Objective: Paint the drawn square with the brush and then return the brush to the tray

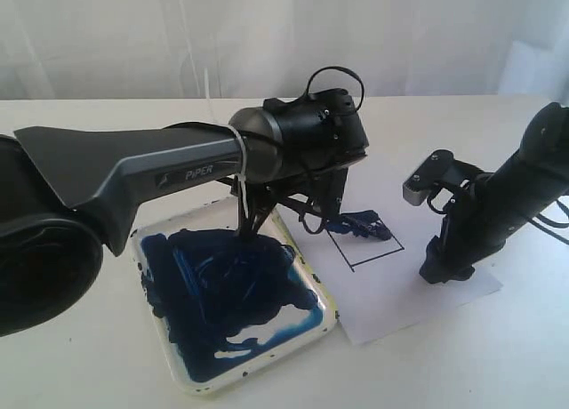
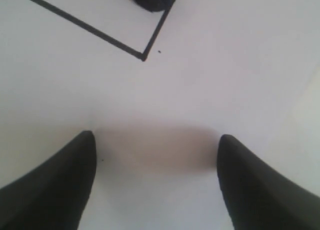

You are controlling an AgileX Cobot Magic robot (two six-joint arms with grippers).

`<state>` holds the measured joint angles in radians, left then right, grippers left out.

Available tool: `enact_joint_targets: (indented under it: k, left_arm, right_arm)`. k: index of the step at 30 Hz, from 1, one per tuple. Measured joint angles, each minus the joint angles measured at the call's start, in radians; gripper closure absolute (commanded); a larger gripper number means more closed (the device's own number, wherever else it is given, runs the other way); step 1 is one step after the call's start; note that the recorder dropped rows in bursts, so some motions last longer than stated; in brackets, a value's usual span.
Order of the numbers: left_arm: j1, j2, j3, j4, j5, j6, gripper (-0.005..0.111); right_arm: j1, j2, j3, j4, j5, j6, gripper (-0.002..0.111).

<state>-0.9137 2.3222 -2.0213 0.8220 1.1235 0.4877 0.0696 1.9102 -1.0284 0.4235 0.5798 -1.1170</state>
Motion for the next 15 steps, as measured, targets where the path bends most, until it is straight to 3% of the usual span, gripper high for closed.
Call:
enact_joint_targets:
  k: [15]
  left_arm:
    - [-0.002,0.0,0.0,-0.058,0.0,0.03,0.107]
  right_arm:
    - [0.0,0.0,0.0,0.0,0.0,0.0,0.045]
